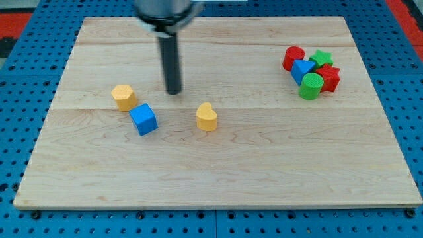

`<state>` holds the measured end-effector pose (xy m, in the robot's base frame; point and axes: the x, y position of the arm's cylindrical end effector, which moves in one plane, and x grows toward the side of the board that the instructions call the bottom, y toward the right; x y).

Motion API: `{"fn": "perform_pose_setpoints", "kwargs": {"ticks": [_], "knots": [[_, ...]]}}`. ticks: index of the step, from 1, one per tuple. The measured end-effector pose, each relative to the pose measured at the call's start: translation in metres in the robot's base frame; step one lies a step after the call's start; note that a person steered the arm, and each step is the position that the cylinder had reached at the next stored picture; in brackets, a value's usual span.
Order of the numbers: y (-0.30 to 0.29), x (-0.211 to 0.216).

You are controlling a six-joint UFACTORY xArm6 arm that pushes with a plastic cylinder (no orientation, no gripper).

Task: Push the yellow hexagon on top of the blue cube

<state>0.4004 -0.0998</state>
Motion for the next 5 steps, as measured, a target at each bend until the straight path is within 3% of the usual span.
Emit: {"fn": "perform_pose_setpoints", "kwargs": {"ticks": [2,3,5], "knots": [[-0.086,-0.017],[-0.125,0.008],[-0.026,0.023]]}}
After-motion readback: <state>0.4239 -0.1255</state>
